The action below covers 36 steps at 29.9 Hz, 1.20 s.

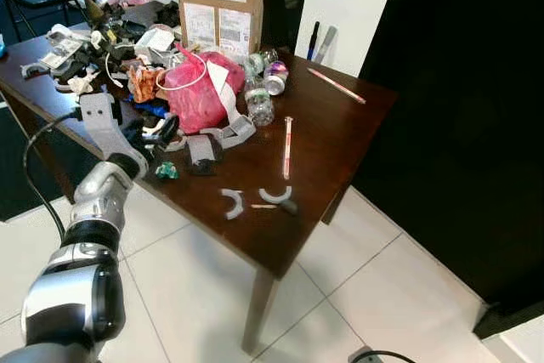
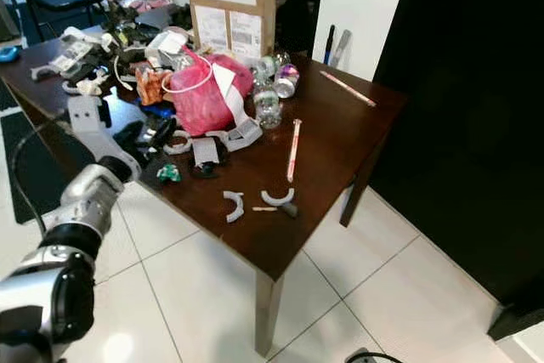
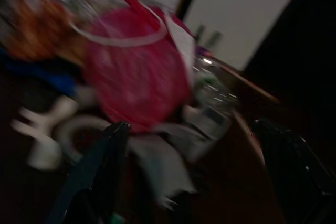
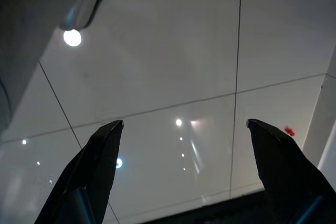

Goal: Picking trash to rubbish bin

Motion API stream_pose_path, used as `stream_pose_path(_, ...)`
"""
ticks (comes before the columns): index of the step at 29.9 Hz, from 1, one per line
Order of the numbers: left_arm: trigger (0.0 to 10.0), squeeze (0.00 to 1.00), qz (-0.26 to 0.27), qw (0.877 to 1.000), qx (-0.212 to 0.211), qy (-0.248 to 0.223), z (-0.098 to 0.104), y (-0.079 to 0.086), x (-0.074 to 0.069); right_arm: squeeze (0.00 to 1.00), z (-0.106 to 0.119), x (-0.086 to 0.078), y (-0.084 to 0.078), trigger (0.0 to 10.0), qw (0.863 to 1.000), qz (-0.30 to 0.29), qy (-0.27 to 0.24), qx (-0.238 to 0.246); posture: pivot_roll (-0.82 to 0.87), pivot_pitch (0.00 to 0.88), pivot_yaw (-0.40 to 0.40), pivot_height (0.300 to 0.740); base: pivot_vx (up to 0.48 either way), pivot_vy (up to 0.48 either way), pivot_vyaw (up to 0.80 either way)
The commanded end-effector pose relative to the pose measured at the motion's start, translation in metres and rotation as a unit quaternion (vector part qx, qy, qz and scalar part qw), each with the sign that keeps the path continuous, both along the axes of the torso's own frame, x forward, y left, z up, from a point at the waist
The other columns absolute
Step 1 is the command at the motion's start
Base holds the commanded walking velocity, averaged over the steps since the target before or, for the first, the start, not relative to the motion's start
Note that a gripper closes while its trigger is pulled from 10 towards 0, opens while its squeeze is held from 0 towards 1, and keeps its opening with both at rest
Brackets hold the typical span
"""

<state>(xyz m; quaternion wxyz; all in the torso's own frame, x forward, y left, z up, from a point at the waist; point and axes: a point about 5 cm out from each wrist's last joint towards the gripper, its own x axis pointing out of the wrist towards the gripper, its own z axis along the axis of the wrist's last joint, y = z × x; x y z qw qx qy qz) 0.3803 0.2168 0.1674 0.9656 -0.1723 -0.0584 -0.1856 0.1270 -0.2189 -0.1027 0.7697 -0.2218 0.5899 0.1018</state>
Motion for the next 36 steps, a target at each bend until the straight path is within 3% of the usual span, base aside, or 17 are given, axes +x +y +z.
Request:
stream_pose_path(1, 10.0, 0.0, -0.058, 0.998, -0.022, 0.03, -0.018, -0.02, -0.004, 0.0, -0.002, -0.009, -0.003, 10.0, 1.0, 0.0, 0.013, -0.003, 0.12, 0.125, -0.056, 0.74, 0.0, 0.0, 0.0)
stream_pose_path(7, 10.0, 0.0, -0.095, 0.991, -0.065, 0.073, -0.028, -0.043, -0.003, 0.0, -0.003, -0.012, -0.002, 10.0, 1.0, 0.002, 0.018, -0.004, 0.11, 0.146, -0.054, 0.74, 0.0, 0.0, 0.0)
stream_pose_path(11, 10.0, 0.0, -0.069, 0.99, -0.063, 0.102, -0.032, -0.046, 0.0, 0.0, -0.004, -0.012, 0.0, 10.0, 1.0, 0.002, 0.018, -0.003, 0.11, 0.15, -0.051, 0.74, 0.0, 0.0, 0.0)
stream_pose_path(17, 10.0, 0.0, -0.012, 0.987, -0.02, 0.161, -0.038, -0.047, 0.004, 0.0, -0.004, -0.015, -0.003, 10.0, 1.0, 0.0, 0.02, -0.003, 0.11, 0.154, -0.044, 0.74, 0.0, 0.0, 0.0)
stream_pose_path(21, 10.0, 0.0, -0.021, 0.986, -0.022, 0.164, -0.034, -0.052, 0.006, 0.0, -0.004, -0.017, -0.006, 10.0, 1.0, -0.001, 0.022, -0.005, 0.11, 0.156, -0.044, 0.74, 0.0, 0.0, 0.0)
stream_pose_path(26, 10.0, 0.0, -0.059, 0.986, 0.034, 0.153, -0.015, -0.071, 0.014, 0.0, -0.006, -0.027, -0.008, 10.0, 1.0, 0.002, 0.03, -0.004, 0.11, 0.166, -0.044, 0.74, 0.0, 0.0, 0.0)
stream_pose_path(31, 10.0, 0.0, -0.079, 0.986, 0.045, 0.136, -0.004, -0.079, 0.017, 0.0, -0.007, -0.029, -0.006, 10.0, 1.0, 0.003, 0.031, -0.003, 0.11, 0.165, -0.041, 0.74, 0.0, 0.0, 0.0)
stream_pose_path(36, 10.0, 0.0, -0.15, 0.979, 0.049, 0.13, 0.005, -0.103, 0.016, 0.0, -0.007, -0.028, -0.003, 10.0, 1.0, 0.004, 0.03, -0.002, 0.11, 0.159, -0.037, 0.74, 0.0, 0.0, 0.0)
